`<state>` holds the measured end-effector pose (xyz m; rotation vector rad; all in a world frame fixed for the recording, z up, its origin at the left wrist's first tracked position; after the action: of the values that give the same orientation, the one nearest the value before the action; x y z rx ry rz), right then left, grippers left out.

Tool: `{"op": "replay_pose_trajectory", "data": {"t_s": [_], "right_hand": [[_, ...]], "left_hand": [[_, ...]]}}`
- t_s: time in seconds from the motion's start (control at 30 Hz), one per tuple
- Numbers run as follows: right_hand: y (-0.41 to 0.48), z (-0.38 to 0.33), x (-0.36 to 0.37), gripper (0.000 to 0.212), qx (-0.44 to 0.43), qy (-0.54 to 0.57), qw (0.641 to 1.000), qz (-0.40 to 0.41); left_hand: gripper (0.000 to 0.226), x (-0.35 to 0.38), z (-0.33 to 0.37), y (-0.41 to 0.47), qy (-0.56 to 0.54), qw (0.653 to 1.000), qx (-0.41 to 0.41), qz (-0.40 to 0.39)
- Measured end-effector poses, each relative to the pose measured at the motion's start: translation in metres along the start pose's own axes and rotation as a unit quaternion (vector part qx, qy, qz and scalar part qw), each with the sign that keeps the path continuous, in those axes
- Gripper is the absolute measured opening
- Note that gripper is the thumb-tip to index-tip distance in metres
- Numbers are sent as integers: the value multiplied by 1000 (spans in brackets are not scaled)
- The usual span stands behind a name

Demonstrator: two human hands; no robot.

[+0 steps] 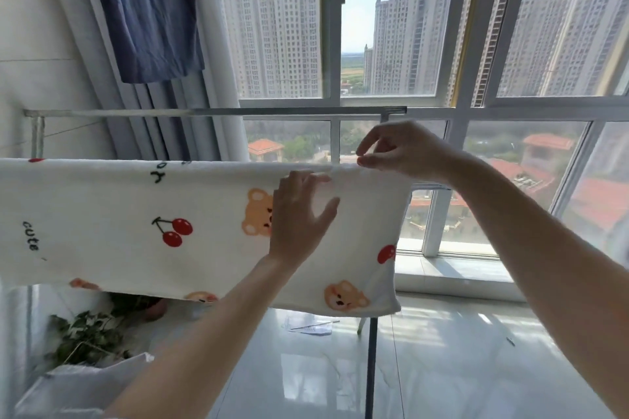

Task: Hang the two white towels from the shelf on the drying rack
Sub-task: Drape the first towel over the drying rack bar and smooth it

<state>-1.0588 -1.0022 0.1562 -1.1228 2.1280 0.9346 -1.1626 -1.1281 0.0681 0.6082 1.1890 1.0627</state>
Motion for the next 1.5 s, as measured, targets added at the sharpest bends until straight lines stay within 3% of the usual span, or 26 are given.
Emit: {"op": "replay_pose_trajectory", "data": {"t_s": [0.1,0.2,0.3,0.37,0.47,0.53,0.6,0.67,0.73,0.87,1.17,1.3,1.5], "right_hand": [[-52,42,38,7,49,104,991,-63],[-91,126,91,18,213,50,959,-181],[-105,194,120,23,342,37,926,-154],[-100,213,131,26,363,102,923,-81],[-89,215,143,23,324,168,930,-26],[-87,218,153,34,321,210,923,-26],[-87,226,164,62,332,261,906,-34],[-86,233,168,75,326,257,908,-47],[-81,238,171,75,317,256,912,-50],[-68,246,180,68,299,229,925,-53],[-55,243,212,68,293,249,923,-16],[-54,240,216,35,282,143,948,-40],[-99,273,226,37,350,29,934,-63]], "left_hand": [[28,24,-9,-52,-11,998,-25,-48],[22,71,-9,-94,-70,978,-82,-181],[27,113,-2,-119,-145,939,-184,-251],[46,133,1,-123,-184,909,-287,-239],[78,157,12,-120,-168,880,-404,-186],[78,160,11,-117,-105,863,-479,-126],[56,146,0,-118,-55,855,-512,-60],[24,138,-12,-120,-63,866,-494,-34],[8,137,-24,-128,-98,882,-456,-74],[16,140,-39,-150,-107,878,-427,-188],[12,133,-50,-167,-125,856,-440,-240],[9,118,-52,-171,-82,879,-413,-223],[10,118,-9,-150,-50,930,-291,-221]]}}
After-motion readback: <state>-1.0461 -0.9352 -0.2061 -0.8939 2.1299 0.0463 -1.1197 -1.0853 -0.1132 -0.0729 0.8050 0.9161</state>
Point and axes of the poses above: each hand's wrist, its own y-axis towards the middle knuckle, its own x-axis out of the palm, z = x × y, the point moved 8 cm from there along y, towards the middle knuckle, and after that the axes turned 3 degrees about x, right-handed, at the moved point
